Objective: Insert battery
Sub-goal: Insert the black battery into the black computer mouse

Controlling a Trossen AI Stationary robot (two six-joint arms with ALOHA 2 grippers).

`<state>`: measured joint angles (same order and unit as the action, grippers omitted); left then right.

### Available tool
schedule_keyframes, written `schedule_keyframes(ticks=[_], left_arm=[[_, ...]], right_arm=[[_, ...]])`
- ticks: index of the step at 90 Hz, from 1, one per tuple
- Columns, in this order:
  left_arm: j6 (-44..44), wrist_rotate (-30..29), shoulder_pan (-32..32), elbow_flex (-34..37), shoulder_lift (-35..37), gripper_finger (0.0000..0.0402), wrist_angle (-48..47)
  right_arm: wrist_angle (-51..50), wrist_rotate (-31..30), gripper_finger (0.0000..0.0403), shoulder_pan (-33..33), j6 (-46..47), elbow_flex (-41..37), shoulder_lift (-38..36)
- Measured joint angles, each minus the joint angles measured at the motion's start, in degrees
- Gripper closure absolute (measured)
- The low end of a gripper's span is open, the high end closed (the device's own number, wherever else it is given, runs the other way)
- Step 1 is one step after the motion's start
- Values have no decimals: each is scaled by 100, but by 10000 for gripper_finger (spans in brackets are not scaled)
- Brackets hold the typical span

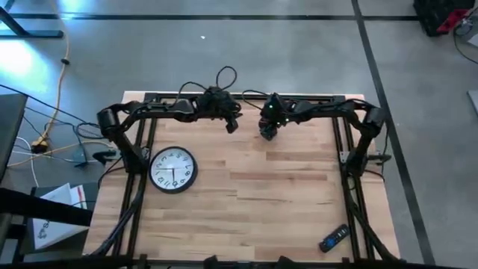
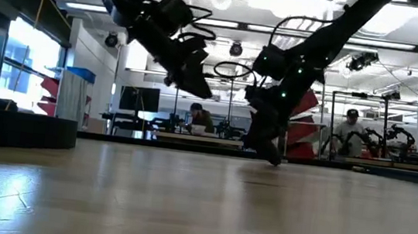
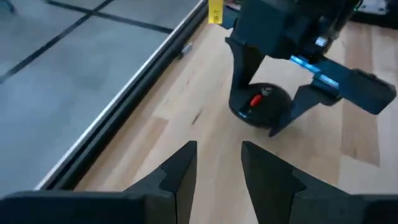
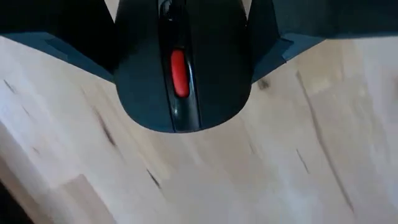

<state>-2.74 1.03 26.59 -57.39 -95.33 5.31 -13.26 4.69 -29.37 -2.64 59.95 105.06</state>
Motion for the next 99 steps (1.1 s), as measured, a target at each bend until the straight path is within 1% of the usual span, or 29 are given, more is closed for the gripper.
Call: schedule_keyframes(ticks=[18,41,51,65,81,89,99], left_arm=[[159,-167,-85,512,354,291,240],[388,-240,-190,994,603,291,689],[413,-240,-282,1080,605,291,967],[370,-236,-375,1181,603,291,1492],[225,-238,-381,1187,618,291,1593],[214,-237,-374,1186,632,291,1599],[117,-235,-374,1186,632,291,1532]], right_arm=[[13,10,143,130,-41,19,203],[137,-17,142,163,20,16,299],[187,-18,132,180,89,16,299],[211,-23,104,180,252,16,299],[196,-53,88,147,586,16,272],[253,-194,87,55,837,14,106],[358,-574,87,-135,1032,14,-272]])
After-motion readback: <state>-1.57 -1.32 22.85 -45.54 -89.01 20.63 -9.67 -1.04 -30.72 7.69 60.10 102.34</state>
